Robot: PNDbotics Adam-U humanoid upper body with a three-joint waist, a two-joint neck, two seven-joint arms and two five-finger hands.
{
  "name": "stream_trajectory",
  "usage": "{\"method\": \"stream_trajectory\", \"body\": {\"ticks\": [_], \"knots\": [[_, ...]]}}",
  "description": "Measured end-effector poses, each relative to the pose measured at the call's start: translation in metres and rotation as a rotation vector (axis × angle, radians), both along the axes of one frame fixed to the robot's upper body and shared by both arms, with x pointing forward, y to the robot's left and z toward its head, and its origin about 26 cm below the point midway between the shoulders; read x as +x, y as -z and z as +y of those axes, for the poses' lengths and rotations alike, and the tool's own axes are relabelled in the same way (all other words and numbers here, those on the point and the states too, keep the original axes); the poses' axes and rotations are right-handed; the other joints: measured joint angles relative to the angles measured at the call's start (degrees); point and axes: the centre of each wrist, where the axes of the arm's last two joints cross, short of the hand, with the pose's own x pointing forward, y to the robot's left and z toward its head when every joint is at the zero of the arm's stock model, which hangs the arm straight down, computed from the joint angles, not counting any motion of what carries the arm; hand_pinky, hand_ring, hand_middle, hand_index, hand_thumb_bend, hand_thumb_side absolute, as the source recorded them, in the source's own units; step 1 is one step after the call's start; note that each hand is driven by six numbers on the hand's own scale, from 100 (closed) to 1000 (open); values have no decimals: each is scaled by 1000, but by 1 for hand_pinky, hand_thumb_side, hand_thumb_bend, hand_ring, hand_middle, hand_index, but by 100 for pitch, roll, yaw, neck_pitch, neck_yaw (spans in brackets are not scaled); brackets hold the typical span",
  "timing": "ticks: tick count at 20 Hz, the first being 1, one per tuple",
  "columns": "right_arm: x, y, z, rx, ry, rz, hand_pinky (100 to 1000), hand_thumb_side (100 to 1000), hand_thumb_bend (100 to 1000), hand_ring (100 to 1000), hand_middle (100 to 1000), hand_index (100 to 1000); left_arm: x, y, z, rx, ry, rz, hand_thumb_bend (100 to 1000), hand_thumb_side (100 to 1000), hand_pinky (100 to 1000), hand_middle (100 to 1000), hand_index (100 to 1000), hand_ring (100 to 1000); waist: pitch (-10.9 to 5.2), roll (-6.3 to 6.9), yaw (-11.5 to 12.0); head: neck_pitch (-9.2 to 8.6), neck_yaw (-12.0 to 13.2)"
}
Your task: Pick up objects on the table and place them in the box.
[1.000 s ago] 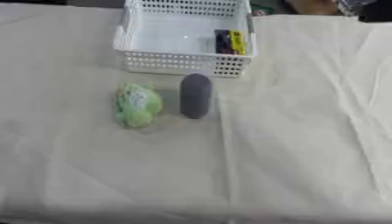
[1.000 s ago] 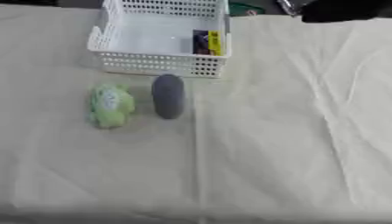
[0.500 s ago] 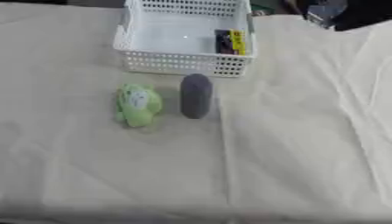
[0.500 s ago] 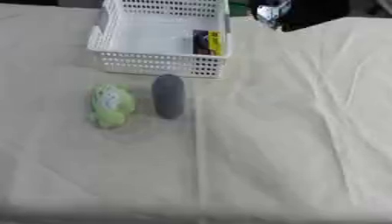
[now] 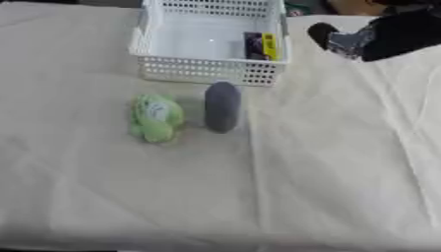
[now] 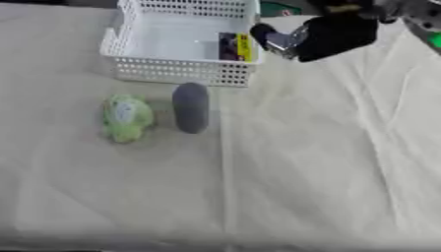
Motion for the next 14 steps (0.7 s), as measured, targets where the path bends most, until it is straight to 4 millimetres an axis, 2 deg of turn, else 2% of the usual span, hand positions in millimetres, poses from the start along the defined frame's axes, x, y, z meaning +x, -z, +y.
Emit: {"method": "stream_trajectory", "body": {"ticks": [6, 14], "knots": [[1, 2, 5, 105, 51, -43, 881, 1000, 285, 907, 878, 957, 0, 0, 0, -1, 4, 0, 100, 792, 607, 589, 668, 537, 2, 11, -25, 0, 0], [7, 24, 35, 287, 94, -86, 885, 1000, 324, 896, 850, 945, 0, 0, -2, -3, 12, 0, 100, 791, 606, 588, 667, 536, 1, 69, -50, 0, 0]]}}
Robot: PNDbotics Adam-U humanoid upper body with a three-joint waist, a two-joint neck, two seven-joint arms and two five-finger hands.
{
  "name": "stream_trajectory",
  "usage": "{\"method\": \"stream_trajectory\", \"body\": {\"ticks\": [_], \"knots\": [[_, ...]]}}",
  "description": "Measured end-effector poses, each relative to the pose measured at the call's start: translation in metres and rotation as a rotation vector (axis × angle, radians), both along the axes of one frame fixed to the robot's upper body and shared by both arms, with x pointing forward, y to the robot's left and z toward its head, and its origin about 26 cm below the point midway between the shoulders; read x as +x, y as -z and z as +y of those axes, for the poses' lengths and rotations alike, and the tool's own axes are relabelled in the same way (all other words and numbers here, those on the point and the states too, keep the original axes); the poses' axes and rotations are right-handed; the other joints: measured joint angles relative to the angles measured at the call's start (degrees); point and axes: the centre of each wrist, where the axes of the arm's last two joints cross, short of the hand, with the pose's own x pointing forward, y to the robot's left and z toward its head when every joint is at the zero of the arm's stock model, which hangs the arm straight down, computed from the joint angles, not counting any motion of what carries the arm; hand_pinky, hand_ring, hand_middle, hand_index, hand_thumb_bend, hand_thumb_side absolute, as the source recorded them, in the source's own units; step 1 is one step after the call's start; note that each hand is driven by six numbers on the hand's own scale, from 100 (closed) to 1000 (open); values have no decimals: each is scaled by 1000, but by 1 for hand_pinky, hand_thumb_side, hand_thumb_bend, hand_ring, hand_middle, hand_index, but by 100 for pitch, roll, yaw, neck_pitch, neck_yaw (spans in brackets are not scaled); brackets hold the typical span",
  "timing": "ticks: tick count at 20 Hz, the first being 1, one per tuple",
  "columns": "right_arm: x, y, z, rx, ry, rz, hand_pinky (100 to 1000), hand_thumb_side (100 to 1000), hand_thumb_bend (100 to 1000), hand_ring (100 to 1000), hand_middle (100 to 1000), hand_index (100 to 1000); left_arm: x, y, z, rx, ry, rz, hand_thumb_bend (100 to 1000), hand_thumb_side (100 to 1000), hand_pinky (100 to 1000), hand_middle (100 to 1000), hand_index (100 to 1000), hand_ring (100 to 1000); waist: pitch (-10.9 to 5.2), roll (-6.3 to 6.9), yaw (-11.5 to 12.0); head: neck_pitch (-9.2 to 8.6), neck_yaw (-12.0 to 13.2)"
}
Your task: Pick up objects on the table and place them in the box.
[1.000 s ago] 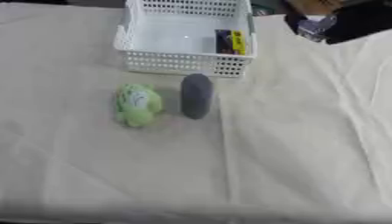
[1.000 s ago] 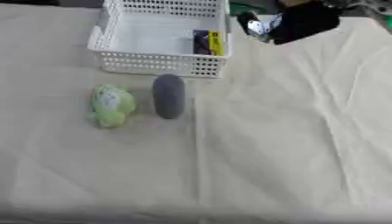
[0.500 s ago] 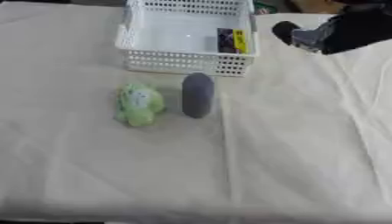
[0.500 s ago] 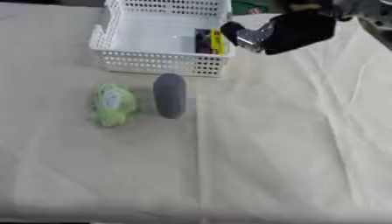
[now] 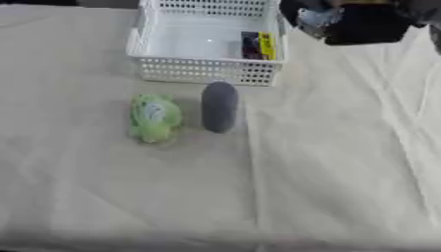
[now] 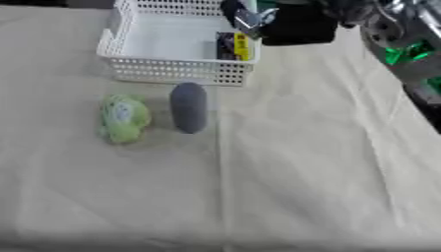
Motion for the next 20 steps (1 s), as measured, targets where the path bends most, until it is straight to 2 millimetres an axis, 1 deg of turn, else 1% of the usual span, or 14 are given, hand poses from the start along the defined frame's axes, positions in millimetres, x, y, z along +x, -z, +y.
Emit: {"method": "stream_trajectory", "body": {"ticks": [9, 11, 15, 17, 20], "knots": [[1, 13, 21, 2, 4, 35, 890, 1000, 317, 900, 853, 947, 0, 0, 0, 0, 2, 0, 100, 792, 606, 589, 668, 536, 0, 2, -14, 0, 0], [2, 15, 23, 4, 0, 49, 892, 1000, 335, 896, 841, 945, 0, 0, 0, 0, 2, 1, 100, 792, 607, 589, 668, 537, 0, 2, -18, 0, 0], [6, 29, 26, 33, -2, 108, 892, 1000, 349, 894, 839, 946, 0, 0, 0, 0, 2, 1, 100, 792, 607, 589, 668, 537, 1, 3, -15, 0, 2], [7, 34, 27, 44, -3, 128, 884, 1000, 407, 884, 831, 943, 0, 0, 0, 0, 2, 1, 100, 792, 608, 590, 668, 537, 2, 3, -12, 0, 3], [9, 41, 29, 43, -8, 160, 882, 1000, 433, 880, 825, 940, 0, 0, 0, 0, 2, 1, 100, 792, 607, 590, 668, 537, 5, 3, -9, 0, 4]]}}
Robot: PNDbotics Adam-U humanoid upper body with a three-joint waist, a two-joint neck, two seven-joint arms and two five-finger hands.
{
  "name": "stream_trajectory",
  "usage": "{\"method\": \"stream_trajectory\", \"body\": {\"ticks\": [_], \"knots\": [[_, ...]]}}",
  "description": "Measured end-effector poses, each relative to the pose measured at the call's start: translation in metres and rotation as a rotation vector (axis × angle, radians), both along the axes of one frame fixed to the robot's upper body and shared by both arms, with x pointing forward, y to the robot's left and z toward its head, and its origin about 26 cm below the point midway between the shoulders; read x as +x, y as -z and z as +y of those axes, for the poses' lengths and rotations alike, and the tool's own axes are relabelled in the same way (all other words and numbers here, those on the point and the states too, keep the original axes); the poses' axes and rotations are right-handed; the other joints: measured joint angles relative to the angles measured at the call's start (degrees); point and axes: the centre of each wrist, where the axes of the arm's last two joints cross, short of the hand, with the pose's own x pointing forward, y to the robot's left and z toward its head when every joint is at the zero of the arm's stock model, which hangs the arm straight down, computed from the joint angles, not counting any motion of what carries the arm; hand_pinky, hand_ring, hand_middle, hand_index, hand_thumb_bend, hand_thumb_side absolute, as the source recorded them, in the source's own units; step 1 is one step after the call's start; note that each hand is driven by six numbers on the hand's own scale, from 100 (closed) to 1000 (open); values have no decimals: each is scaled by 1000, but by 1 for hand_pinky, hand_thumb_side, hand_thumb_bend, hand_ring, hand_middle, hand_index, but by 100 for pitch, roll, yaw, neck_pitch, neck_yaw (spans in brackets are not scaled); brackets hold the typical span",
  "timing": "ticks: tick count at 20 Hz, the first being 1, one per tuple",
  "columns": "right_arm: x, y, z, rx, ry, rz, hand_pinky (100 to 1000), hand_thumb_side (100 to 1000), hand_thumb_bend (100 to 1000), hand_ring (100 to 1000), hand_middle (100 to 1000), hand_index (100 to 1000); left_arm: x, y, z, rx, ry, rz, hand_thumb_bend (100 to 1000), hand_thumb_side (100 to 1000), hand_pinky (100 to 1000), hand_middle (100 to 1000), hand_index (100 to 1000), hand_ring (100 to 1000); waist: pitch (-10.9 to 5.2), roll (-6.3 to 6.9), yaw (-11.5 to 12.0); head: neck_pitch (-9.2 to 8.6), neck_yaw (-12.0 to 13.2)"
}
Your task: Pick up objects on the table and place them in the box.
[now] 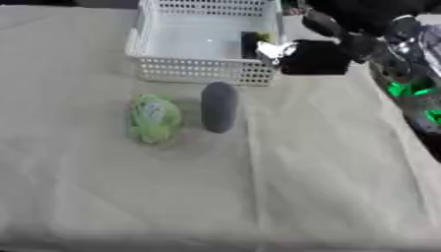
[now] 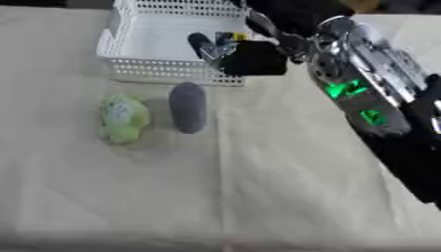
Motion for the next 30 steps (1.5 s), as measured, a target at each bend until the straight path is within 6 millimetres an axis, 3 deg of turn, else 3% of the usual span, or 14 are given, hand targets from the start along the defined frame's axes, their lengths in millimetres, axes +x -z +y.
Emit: {"method": "stream_trajectory", "body": {"ticks": [20, 21, 25, 30], "knots": [[8, 50, 12, 164, 6, 142, 919, 1000, 500, 909, 792, 940, 1, 0, -2, -9, 3, -1, 100, 793, 610, 593, 669, 542, 68, 2, 7, -1, 23], [9, 52, 12, 164, 8, 147, 919, 938, 533, 910, 793, 942, 1, 0, -2, -9, 2, 0, 100, 792, 611, 593, 669, 542, 70, 2, 7, -1, 23], [12, 57, 13, 140, 7, 162, 919, 847, 546, 911, 786, 935, 1, 0, -2, -10, 2, 1, 100, 792, 611, 593, 668, 541, 74, -2, 17, -1, 24], [14, 60, 13, 107, 8, 176, 919, 818, 548, 913, 787, 936, 1, -1, -2, -11, 2, 1, 100, 792, 611, 593, 668, 542, 75, -10, 39, -5, 39]]}}
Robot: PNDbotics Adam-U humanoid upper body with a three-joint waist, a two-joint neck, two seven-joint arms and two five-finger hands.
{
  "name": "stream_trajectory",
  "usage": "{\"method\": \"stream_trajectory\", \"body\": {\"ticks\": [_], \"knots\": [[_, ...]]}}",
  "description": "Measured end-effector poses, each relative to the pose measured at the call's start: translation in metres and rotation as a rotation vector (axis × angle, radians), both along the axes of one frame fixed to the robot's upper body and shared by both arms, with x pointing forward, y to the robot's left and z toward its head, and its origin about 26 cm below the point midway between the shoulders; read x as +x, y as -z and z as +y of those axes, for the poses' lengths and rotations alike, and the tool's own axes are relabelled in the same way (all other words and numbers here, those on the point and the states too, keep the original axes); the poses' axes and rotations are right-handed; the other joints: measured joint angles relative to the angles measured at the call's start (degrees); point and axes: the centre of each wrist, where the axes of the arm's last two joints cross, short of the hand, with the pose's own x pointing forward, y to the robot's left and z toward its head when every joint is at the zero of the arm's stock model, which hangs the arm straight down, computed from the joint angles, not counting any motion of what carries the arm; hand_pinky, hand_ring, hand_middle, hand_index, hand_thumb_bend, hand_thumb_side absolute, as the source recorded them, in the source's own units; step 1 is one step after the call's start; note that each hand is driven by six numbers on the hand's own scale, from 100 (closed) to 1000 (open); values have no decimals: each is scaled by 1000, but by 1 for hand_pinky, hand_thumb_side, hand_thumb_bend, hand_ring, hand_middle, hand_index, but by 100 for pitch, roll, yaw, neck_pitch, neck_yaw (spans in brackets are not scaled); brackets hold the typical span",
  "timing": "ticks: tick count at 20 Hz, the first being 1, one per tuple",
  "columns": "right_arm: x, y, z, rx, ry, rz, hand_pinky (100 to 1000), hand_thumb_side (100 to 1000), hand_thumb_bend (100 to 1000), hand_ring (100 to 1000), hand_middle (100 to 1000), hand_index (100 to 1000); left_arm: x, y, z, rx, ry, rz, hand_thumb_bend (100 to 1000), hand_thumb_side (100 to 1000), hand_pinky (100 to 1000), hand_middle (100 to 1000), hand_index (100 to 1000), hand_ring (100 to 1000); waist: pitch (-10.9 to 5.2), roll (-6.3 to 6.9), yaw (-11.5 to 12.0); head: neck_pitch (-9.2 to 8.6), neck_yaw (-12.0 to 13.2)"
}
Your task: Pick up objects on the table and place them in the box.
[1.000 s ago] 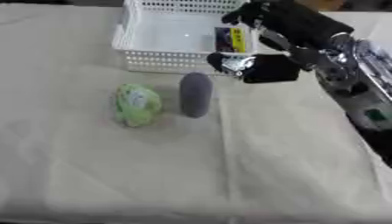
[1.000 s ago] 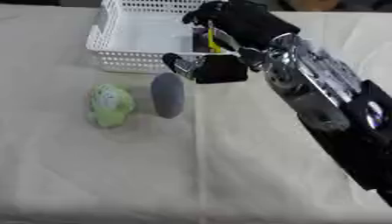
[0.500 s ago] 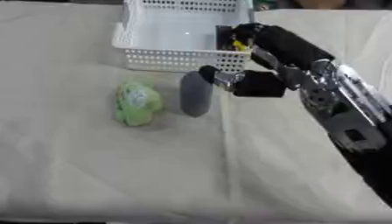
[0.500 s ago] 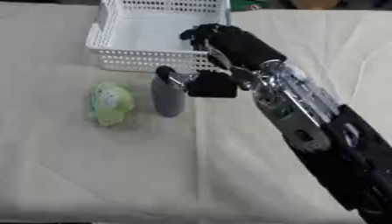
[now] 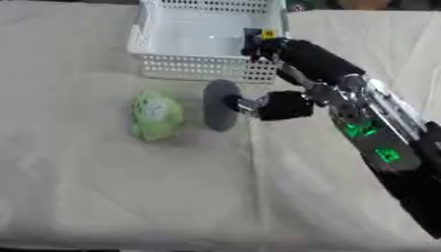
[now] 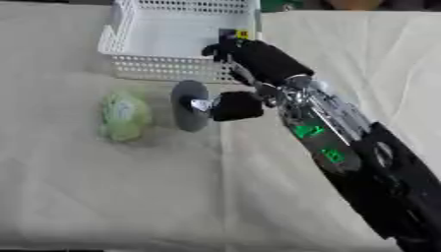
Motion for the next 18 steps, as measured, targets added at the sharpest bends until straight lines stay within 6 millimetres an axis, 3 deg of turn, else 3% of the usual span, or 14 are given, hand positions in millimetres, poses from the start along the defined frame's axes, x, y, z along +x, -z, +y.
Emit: {"method": "stream_trajectory", "body": {"ticks": [1, 10, 18], "knots": [[0, 0, 0, -5, 1, 2, 919, 774, 559, 917, 791, 937, 0, 0, 0, 0, 0, 0, 100, 793, 611, 593, 668, 542, 0, -1, 0, -1, 1], [2, 1, 2, -38, -1, 8, 917, 790, 550, 916, 791, 935, 0, 0, 0, -1, -1, 1, 100, 793, 612, 594, 668, 542, 1, -26, 22, -24, 11], [14, 13, 4, -51, 18, 48, 917, 796, 546, 916, 787, 930, 0, 0, -1, -5, 1, 4, 100, 794, 613, 594, 668, 542, 1, -30, 61, -56, 16]]}}
